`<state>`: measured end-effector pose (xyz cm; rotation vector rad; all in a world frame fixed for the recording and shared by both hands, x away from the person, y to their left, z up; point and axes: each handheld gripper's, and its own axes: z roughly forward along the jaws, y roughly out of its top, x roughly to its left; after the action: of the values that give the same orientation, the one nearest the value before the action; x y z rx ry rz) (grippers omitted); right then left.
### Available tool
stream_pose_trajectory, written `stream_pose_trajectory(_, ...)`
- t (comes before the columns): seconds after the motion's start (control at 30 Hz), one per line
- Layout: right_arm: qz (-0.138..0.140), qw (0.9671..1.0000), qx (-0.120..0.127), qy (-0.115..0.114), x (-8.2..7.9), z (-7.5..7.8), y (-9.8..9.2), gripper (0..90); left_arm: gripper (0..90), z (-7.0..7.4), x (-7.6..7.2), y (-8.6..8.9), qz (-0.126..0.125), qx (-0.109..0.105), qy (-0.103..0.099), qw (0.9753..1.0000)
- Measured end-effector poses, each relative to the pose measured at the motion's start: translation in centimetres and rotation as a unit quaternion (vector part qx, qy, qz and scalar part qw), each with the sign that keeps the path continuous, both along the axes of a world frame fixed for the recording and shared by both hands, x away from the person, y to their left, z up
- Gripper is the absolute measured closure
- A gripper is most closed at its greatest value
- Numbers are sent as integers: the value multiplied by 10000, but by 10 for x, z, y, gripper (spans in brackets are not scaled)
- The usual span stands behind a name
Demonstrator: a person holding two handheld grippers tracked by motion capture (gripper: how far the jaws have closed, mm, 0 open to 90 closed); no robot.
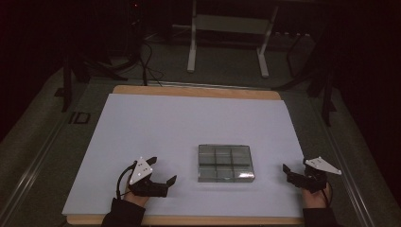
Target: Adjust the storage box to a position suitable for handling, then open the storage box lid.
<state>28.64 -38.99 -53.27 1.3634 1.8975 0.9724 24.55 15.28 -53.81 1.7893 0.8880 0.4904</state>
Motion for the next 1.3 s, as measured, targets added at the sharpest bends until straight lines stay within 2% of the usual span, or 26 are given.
stream_pose_trajectory(0.27, 37, 10000, 6, 24, 1, 0, 0, 123, 7, 0, 1, -2, -87, 128, 23, 9999)
stream_pose_trajectory(0.33, 152, 9999, 30, 53, 1, 1, 0, 125, 7, 0, 1, -2, -132, 131, 47, 9998)
stream_pose_trajectory(0.47, 300, 9994, -54, 144, 2, 1, 2, 136, 7, 0, 4, -2, -231, 82, 168, 9996)
stream_pose_trajectory(0.6, 459, 9985, -224, 193, 3, 0, 6, 136, 7, 0, 7, -3, -488, 135, 338, 9981)
stream_pose_trajectory(0.67, 489, 9983, -232, 195, 3, 1, 6, 136, 6, 1, 8, -3, -550, 148, 384, 9976)
stream_pose_trajectory(0.7, 546, 9980, -214, 227, 3, 1, 6, 137, 6, 1, 10, -4, -642, 167, 471, 9967)
stream_pose_trajectory(0.73, 649, 9973, -227, 258, 4, 1, 7, 147, 7, 1, 12, -4, -672, 217, 538, 9961)
stream_pose_trajectory(0.77, 775, 9961, -254, 344, 4, 1, 9, 161, 7, 3, 13, -5, -675, 333, 513, 9958)
stream_pose_trajectory(0.87, 851, 9953, -240, 389, 4, 2, 11, 167, 7, 5, 15, -4, -677, 322, 546, 9957)
stream_pose_trajectory(0.9, 959, 9944, -199, 409, 5, 3, 12, 167, 23, 7, 18, -5, -640, 415, 565, 9955)
stream_pose_trajectory(1.07, 1119, 9923, -148, 514, 7, 4, 15, 169, 66, 8, 23, -7, -651, 361, 573, 9956)
stream_pose_trajectory(1.1, 1263, 9903, -130, 563, 6, 3, 18, 169, 79, 7, 26, -11, -743, 389, 657, 9943)
stream_pose_trajectory(1.13, 1263, 9903, -130, 563, 6, 3, 18, 169, 79, 7, 26, -11, -743, 389, 657, 9943)
stream_pose_trajectory(1.17, 1373, 9888, -128, 564, 7, 3, 20, 169, 86, 6, 28, -16, -848, 409, 703, 9931)
stream_pose_trajectory(1.27, 1485, 9869, -97, 623, 7, 2, 24, 170, 113, 5, 30, -21, -887, 478, 730, 9922)
stream_pose_trajectory(1.3, 1630, 9843, -110, 661, 7, 2, 28, 209, 121, 4, 33, -25, -909, 491, 778, 9916)
